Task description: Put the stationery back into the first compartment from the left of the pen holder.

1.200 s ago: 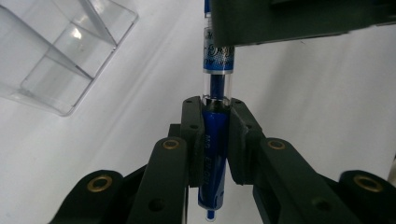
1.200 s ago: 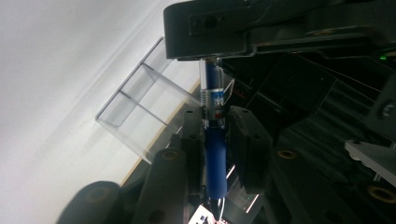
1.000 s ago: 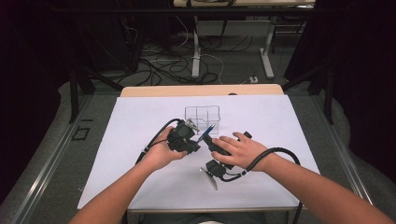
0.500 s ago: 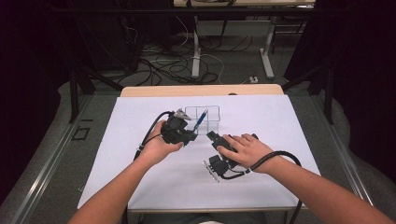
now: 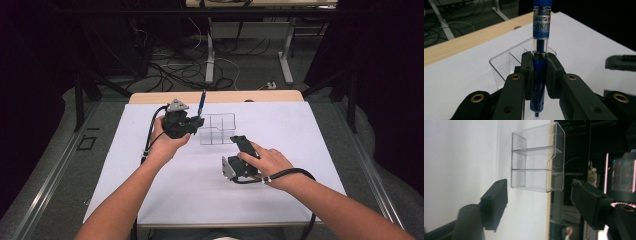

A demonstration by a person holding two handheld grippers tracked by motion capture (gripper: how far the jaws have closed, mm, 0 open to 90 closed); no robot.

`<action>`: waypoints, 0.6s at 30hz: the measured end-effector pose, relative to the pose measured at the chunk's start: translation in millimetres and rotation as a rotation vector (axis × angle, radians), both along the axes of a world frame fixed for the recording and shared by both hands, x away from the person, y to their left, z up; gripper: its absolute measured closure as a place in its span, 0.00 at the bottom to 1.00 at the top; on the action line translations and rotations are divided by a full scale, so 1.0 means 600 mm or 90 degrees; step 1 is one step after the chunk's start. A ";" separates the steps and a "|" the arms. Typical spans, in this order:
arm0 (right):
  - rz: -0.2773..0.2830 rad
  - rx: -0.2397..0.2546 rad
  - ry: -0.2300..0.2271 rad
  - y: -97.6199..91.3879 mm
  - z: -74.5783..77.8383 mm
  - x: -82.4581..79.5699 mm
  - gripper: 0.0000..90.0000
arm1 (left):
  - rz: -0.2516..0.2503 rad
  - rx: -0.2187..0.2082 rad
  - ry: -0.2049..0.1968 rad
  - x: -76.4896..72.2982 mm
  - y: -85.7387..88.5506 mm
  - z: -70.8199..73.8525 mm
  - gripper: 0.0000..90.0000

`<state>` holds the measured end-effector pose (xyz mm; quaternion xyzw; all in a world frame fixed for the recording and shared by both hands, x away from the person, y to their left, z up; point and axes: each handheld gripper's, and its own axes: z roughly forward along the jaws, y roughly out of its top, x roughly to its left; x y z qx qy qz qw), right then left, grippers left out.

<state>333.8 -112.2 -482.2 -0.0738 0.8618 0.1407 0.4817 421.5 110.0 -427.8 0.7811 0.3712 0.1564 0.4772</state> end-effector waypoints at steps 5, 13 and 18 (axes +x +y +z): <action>-0.045 0.078 0.076 -0.005 -0.006 0.009 0.24 | 0.020 -0.031 -0.009 0.015 0.001 -0.004 0.88; -0.109 0.163 0.164 -0.013 -0.019 0.015 0.18 | 0.036 -0.056 -0.034 0.038 -0.015 -0.022 0.88; -0.148 0.212 0.200 -0.019 -0.019 0.023 0.17 | 0.043 -0.061 -0.043 0.055 -0.026 -0.040 0.88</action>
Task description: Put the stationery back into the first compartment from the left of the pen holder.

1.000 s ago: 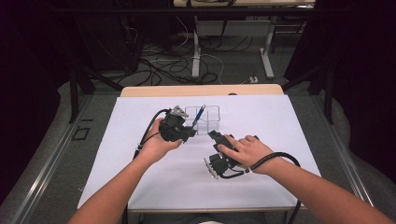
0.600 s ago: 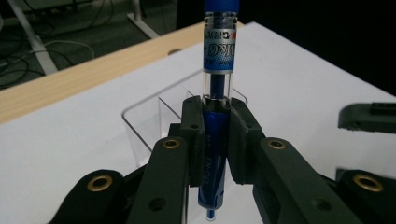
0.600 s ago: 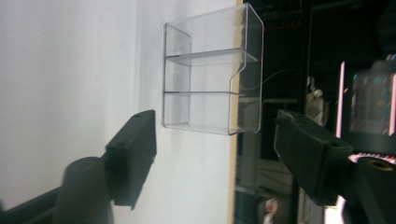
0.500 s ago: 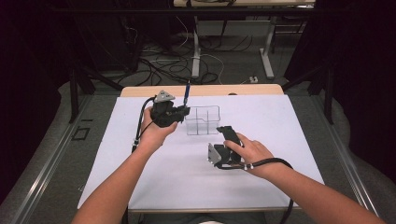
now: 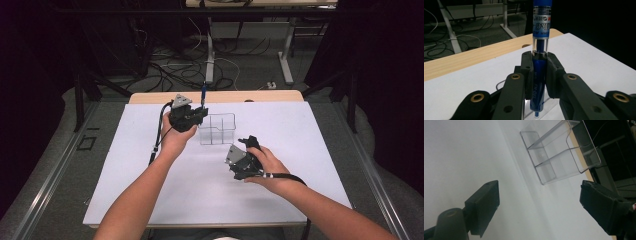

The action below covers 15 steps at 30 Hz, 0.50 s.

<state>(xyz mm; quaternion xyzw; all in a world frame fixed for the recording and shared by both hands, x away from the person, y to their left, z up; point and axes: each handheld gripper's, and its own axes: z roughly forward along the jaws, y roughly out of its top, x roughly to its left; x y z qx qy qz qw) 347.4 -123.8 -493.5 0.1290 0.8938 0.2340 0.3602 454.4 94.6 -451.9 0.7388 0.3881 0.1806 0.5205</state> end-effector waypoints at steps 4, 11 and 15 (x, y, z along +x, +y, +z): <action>-0.013 0.023 0.003 -0.007 0.004 0.005 0.17 | 0.006 -0.002 0.003 0.014 -0.004 -0.014 0.88; -0.029 0.036 0.005 -0.014 0.009 0.005 0.17 | 0.018 0.014 0.018 0.030 -0.007 -0.035 0.88; -0.030 0.032 0.010 -0.015 0.008 0.003 0.17 | 0.017 0.022 0.035 0.030 -0.010 -0.046 0.88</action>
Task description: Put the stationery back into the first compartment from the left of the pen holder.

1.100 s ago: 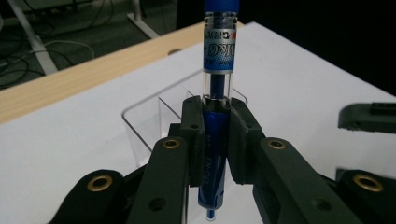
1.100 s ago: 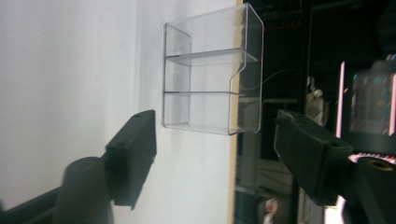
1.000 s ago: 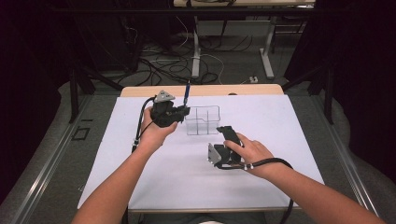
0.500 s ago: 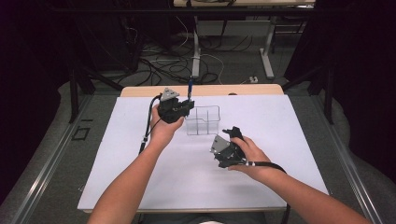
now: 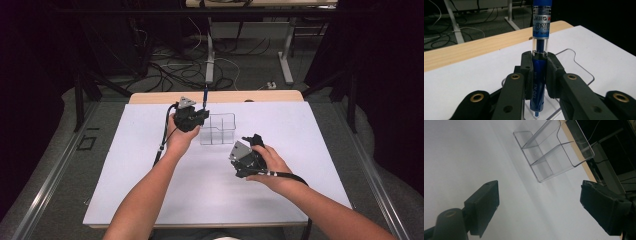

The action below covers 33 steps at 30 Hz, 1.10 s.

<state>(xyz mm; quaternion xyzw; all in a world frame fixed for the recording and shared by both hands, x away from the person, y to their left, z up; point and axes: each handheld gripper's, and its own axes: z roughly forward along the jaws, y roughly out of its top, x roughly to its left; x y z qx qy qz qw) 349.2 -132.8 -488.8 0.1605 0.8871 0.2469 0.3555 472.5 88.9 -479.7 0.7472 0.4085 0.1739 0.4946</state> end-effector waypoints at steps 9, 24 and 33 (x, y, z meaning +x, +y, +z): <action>-0.004 0.010 0.002 -0.005 0.000 0.001 0.17 | 0.004 0.012 0.016 -0.003 0.002 -0.011 0.88; -0.031 0.047 0.022 -0.018 -0.001 0.006 0.16 | 0.001 0.002 0.015 -0.042 0.049 0.023 0.33; -0.132 0.168 0.114 -0.049 0.009 0.024 0.06 | -0.023 -0.024 0.058 -0.100 0.098 0.031 0.23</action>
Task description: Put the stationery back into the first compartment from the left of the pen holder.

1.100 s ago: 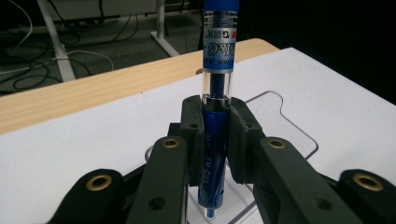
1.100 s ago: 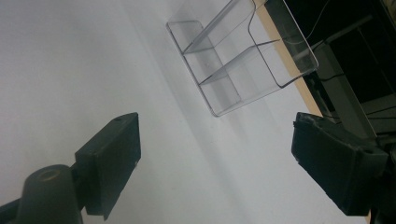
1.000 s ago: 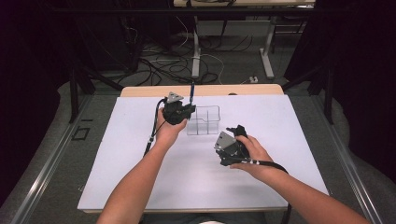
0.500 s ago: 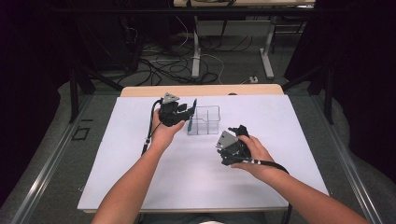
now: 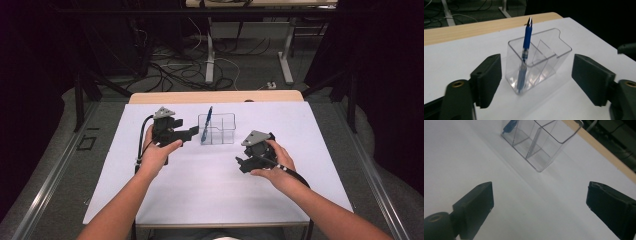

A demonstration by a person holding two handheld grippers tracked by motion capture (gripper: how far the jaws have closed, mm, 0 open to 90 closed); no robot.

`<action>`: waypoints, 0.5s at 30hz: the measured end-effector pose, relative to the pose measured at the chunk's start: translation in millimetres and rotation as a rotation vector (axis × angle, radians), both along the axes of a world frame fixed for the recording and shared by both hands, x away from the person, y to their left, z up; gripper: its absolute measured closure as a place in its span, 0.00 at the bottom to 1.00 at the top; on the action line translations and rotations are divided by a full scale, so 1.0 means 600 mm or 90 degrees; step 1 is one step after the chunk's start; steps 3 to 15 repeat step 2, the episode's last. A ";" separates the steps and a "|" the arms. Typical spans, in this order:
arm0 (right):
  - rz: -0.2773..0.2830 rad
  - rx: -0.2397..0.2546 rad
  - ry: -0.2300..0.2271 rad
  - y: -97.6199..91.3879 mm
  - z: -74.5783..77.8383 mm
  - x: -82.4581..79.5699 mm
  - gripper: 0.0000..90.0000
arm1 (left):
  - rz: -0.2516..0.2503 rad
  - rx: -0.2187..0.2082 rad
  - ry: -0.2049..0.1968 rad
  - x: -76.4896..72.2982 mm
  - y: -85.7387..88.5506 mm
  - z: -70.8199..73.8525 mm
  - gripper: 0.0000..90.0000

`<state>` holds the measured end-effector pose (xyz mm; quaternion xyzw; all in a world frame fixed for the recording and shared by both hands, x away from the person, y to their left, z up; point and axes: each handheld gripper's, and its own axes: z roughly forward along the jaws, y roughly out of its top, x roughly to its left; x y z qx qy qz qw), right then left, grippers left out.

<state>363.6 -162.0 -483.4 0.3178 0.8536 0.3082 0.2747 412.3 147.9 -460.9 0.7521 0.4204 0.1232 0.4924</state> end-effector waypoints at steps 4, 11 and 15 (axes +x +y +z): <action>-0.024 0.028 0.018 -0.010 -0.001 0.003 0.03 | 0.003 0.004 0.000 -0.014 0.013 -0.003 0.17; -0.024 0.028 0.018 -0.010 -0.001 0.003 0.03 | 0.003 0.004 0.000 -0.014 0.013 -0.003 0.17; -0.024 0.028 0.018 -0.010 -0.001 0.003 0.03 | 0.003 0.004 0.000 -0.014 0.013 -0.003 0.17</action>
